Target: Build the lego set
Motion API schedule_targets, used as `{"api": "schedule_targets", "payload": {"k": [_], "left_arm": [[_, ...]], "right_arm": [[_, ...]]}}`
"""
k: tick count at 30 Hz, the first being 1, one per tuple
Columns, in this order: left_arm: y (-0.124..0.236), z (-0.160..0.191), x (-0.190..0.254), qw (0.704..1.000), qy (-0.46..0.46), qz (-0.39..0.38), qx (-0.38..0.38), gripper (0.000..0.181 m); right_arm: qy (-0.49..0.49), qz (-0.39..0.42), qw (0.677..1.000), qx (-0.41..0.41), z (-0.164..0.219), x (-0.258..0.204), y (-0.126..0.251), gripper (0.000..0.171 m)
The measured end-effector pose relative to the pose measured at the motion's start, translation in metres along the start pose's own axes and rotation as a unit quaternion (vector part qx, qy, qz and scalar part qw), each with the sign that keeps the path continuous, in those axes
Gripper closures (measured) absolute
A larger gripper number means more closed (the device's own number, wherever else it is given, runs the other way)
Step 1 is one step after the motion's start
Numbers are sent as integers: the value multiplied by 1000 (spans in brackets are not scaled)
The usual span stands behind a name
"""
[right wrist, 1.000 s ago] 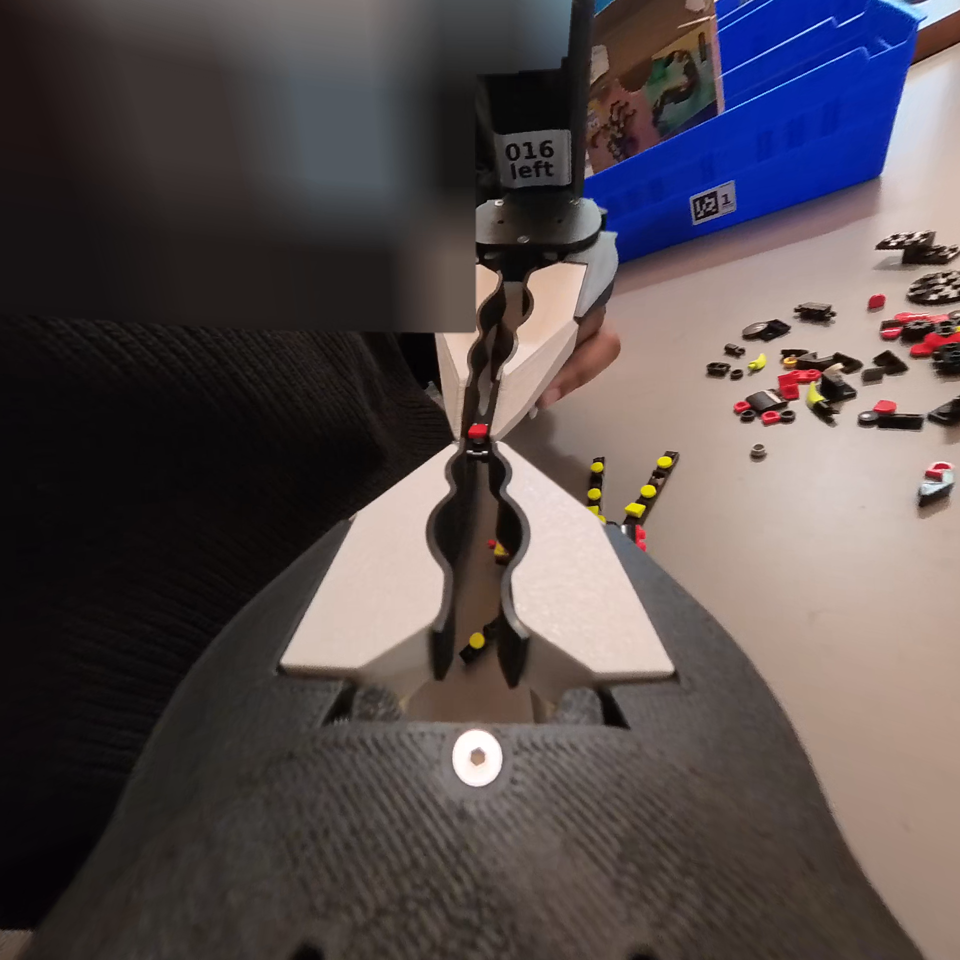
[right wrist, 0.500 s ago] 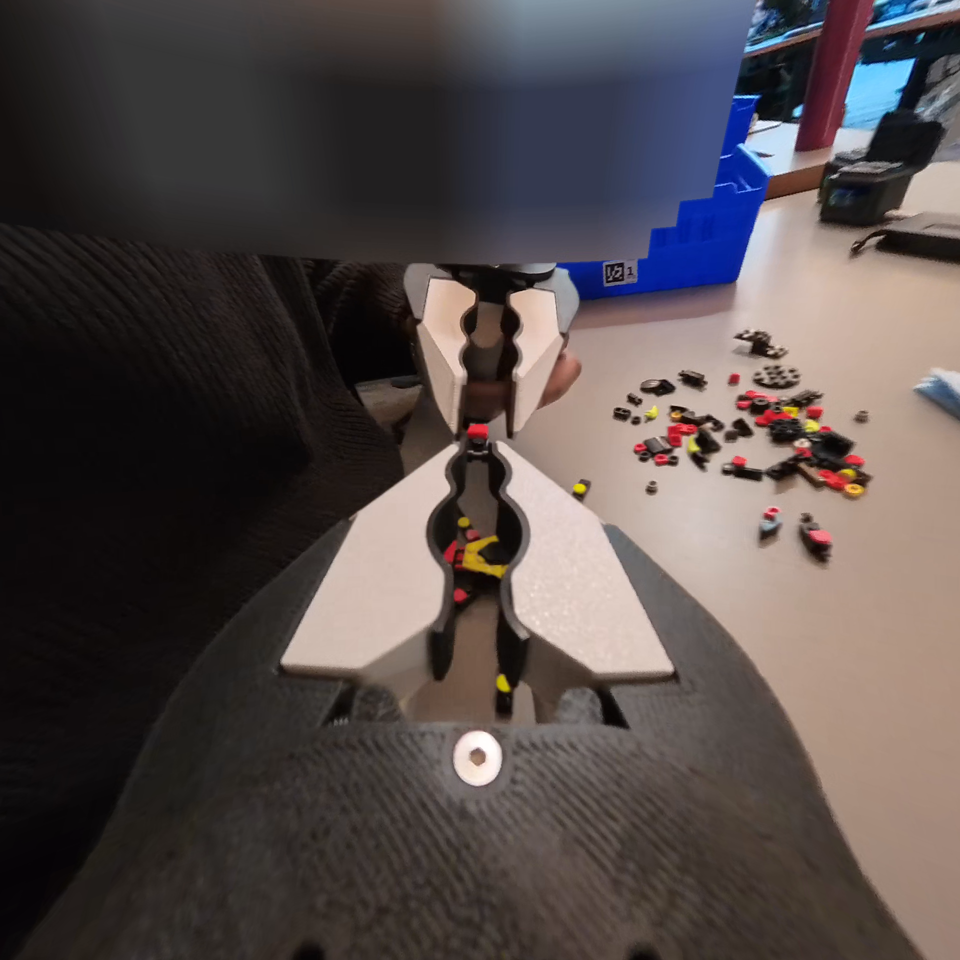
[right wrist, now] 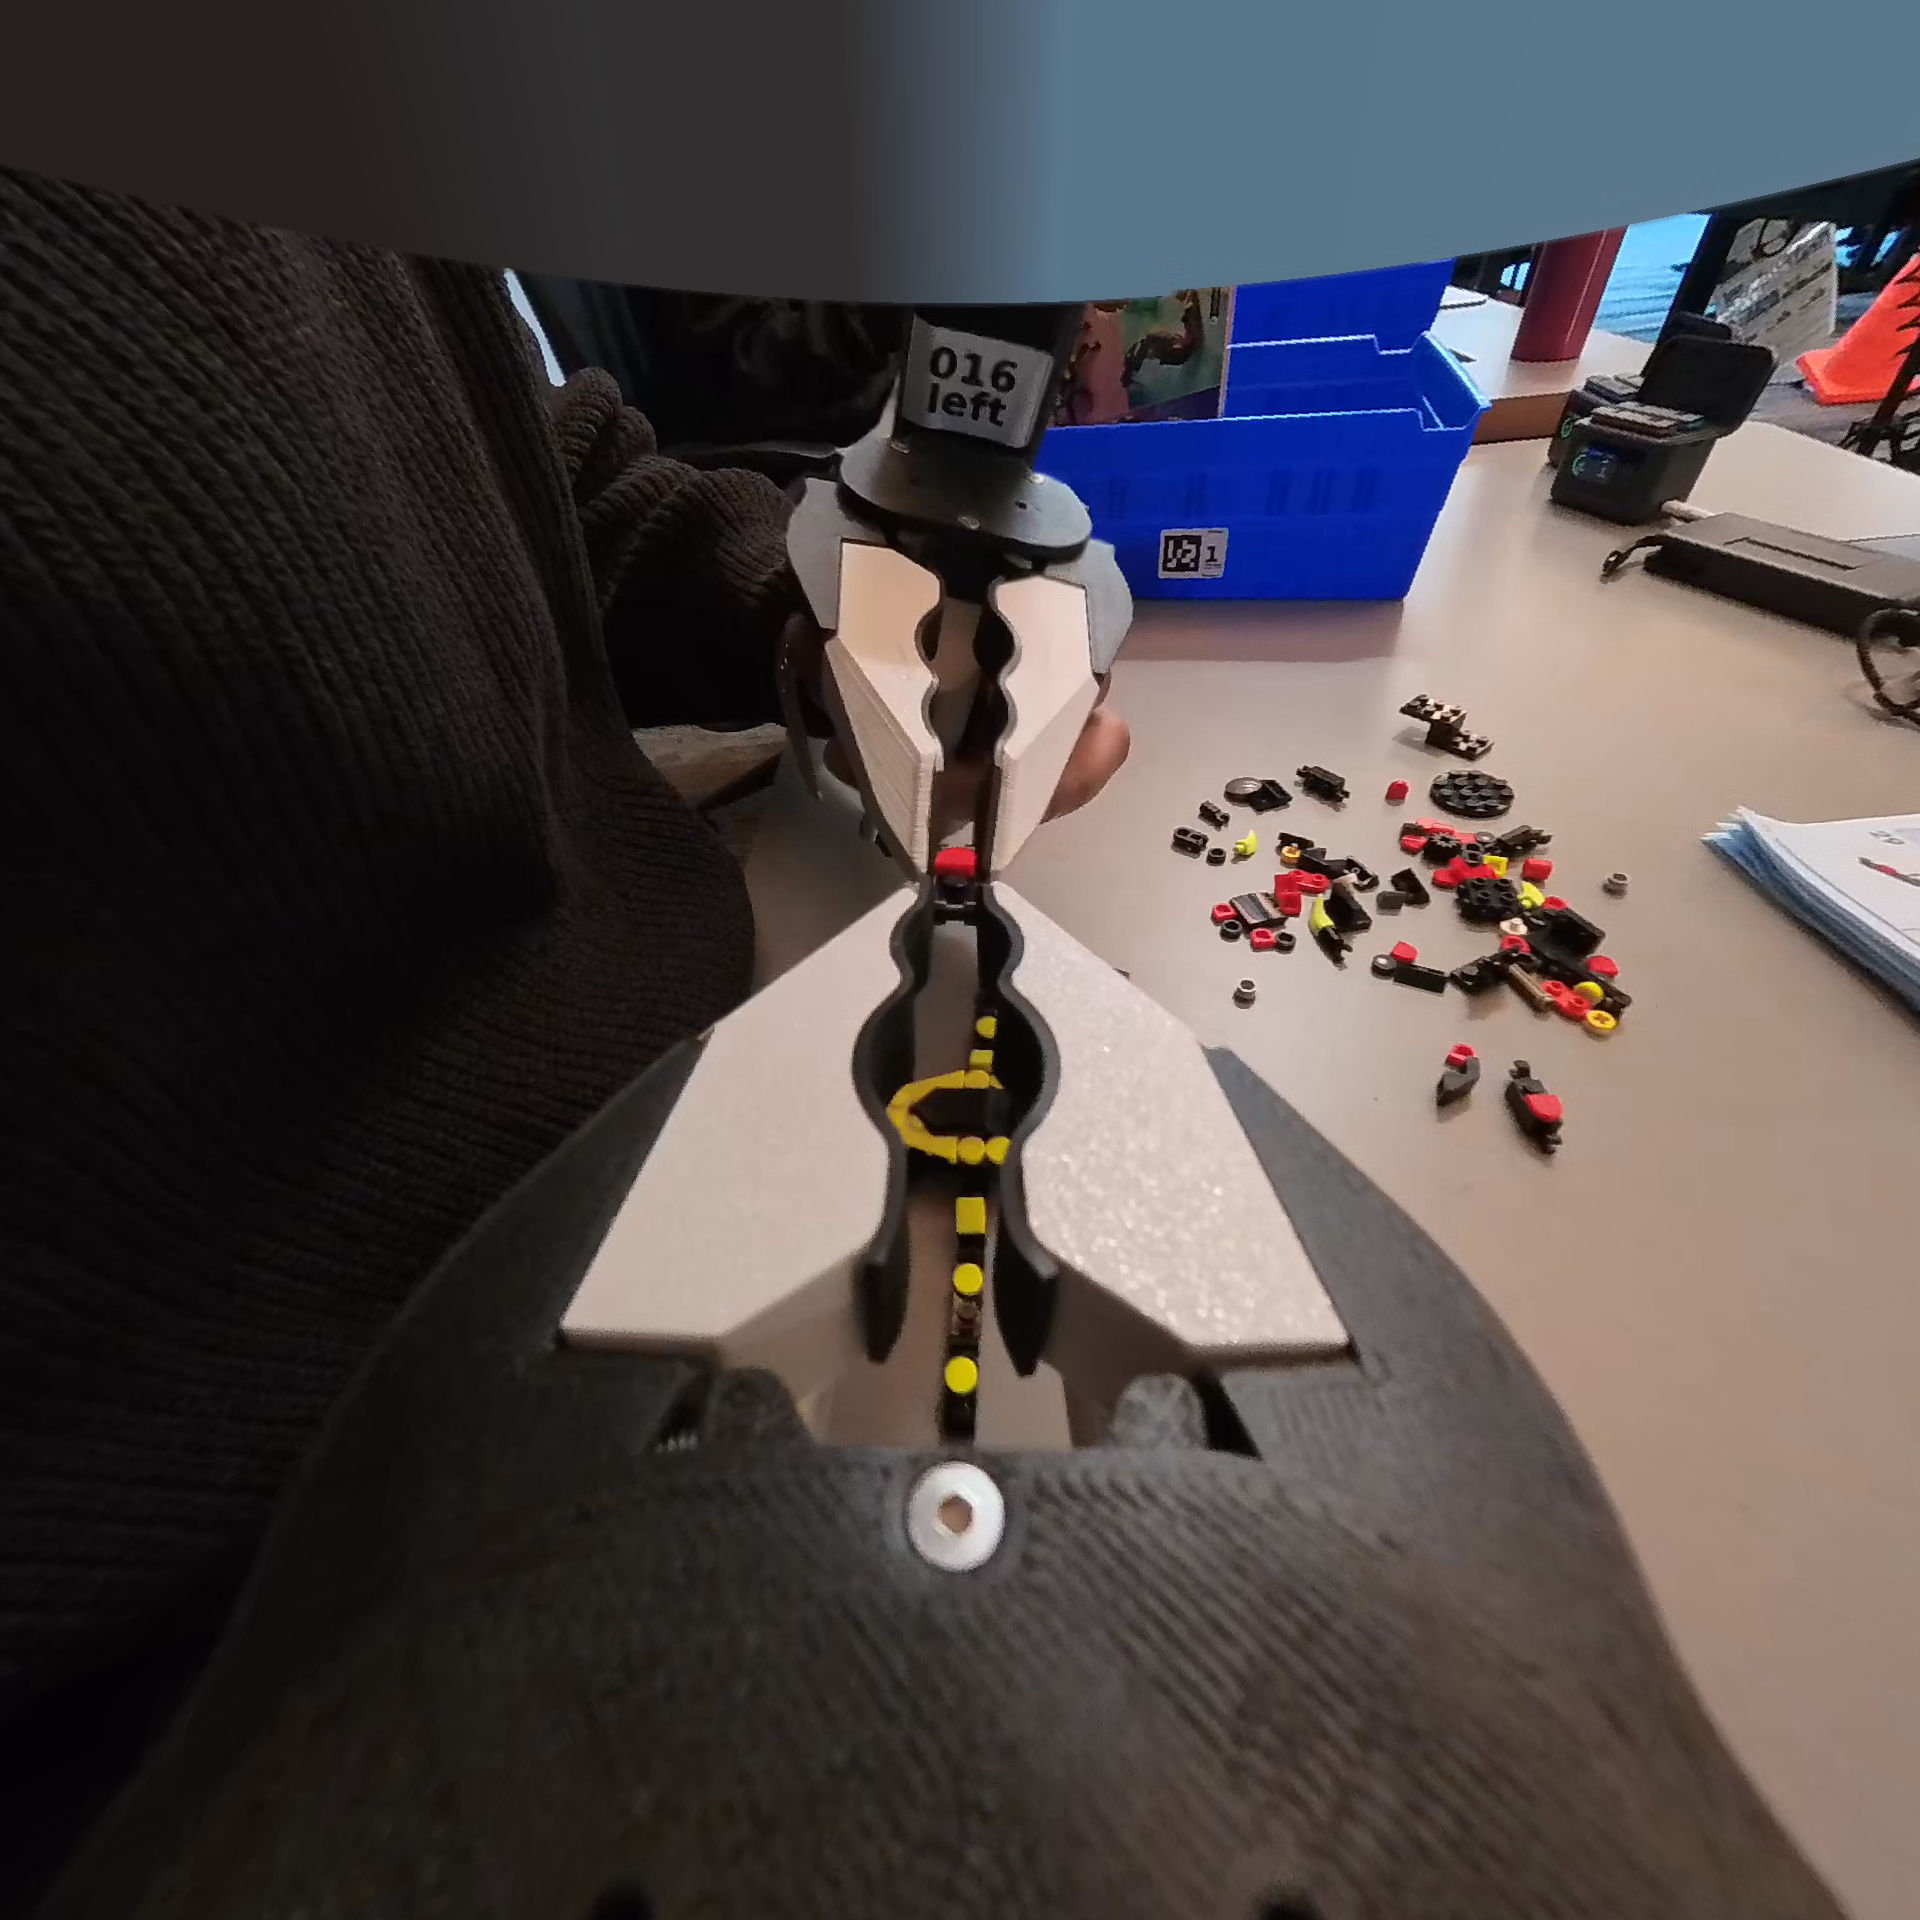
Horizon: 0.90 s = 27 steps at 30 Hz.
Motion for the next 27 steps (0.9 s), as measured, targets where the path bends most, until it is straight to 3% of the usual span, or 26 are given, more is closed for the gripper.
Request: {"api": "schedule_targets", "payload": {"k": [27], "left_arm": [[-5,3,-5,1000,20,-14,-18,175]], "right_arm": [[5,17,1000,-20,6,3,0,165]]}}
Point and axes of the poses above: each gripper's, where its closed fingertips meet, y back along the fingers, z out of its underside, x = y × z across the jaws, the point moved 1 cm from there along y, back along the fingers, and after that the axes turned 2 degrees about -x, right-handed, at the moved point
